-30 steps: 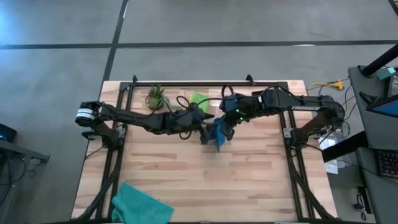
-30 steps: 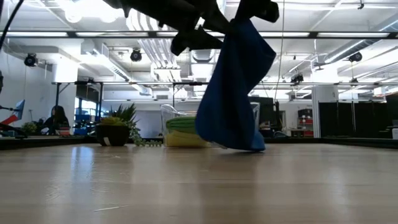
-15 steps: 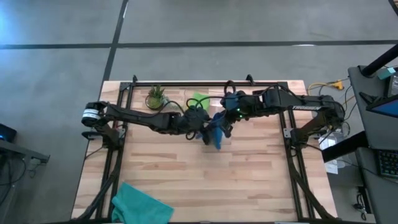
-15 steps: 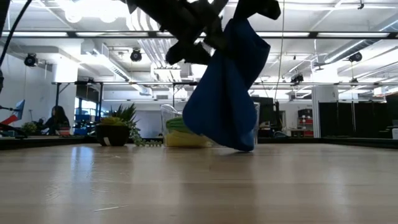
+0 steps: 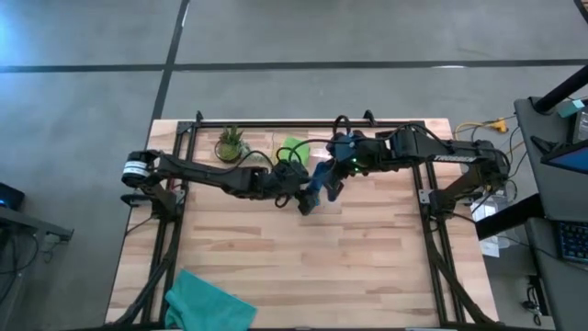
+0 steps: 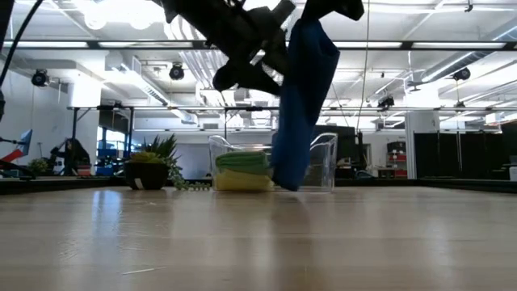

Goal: Fold microfiber towels
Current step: Fold the blue microfiber towel

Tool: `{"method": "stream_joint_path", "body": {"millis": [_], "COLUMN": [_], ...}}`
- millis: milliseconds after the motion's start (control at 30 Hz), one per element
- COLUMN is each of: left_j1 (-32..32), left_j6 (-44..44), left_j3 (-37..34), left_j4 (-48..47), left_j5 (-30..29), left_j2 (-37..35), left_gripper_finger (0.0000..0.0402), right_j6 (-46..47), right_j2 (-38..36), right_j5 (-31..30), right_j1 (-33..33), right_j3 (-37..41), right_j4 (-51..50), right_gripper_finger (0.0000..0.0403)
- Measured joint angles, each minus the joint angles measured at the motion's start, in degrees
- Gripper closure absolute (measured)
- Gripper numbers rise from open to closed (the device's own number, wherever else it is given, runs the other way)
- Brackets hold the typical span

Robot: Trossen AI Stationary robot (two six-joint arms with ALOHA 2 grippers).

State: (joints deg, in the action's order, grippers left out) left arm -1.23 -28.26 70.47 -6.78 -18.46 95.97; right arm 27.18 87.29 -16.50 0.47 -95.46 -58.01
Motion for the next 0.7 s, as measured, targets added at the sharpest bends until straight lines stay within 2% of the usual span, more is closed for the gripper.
{"method": "stream_joint_path", "body": {"millis": [233, 433, 700], "left_j1": [0.0, 0.0, 0.0], "left_j6": [-0.8, -1.6, -4.5], "left_j3": [1.5, 2.8, 2.3], "left_j4": [8.2, 8.3, 6.5], "left_j5": [-0.3, -2.2, -7.9], "left_j2": [-1.4, -1.2, -1.1], "left_gripper_finger": [0.0213, 0.0213, 0.0213], "right_j6": [3.5, 4.3, 3.6], "right_j2": [0.0, 1.9, 2.7], "right_j5": [-3.4, -4.6, -4.5], "right_j1": [0.4, 1.1, 2.4], "right_j3": [0.0, 0.0, 0.1], "right_j4": [0.0, -0.2, -3.6], "right_gripper_finger": [0.0394, 0.0394, 0.0394]}}
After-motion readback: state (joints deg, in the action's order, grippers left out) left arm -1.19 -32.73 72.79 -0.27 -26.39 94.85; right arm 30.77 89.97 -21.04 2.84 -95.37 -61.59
